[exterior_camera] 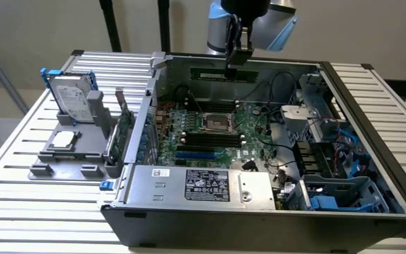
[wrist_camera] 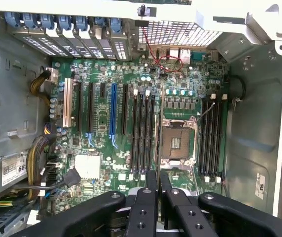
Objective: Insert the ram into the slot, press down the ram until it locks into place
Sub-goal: 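Insert the ram into the slot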
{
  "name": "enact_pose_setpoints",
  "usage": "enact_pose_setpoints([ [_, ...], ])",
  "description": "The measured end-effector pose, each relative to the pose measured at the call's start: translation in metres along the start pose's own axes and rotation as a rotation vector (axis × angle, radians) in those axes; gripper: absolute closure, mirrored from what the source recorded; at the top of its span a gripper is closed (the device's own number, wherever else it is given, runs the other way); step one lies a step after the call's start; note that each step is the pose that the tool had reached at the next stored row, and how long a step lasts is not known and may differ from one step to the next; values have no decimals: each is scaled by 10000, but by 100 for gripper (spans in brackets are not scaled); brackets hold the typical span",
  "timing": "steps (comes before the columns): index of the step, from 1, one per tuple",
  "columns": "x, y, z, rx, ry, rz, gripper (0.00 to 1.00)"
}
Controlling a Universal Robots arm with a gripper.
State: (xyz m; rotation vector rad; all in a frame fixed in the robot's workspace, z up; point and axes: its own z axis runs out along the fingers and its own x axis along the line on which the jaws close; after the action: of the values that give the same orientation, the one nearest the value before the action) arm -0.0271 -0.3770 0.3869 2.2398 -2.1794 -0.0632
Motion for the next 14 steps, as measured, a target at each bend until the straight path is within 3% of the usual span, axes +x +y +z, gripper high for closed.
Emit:
enact_pose_setpoints([
  [14,223,3,252,-1,0,-7,87],
])
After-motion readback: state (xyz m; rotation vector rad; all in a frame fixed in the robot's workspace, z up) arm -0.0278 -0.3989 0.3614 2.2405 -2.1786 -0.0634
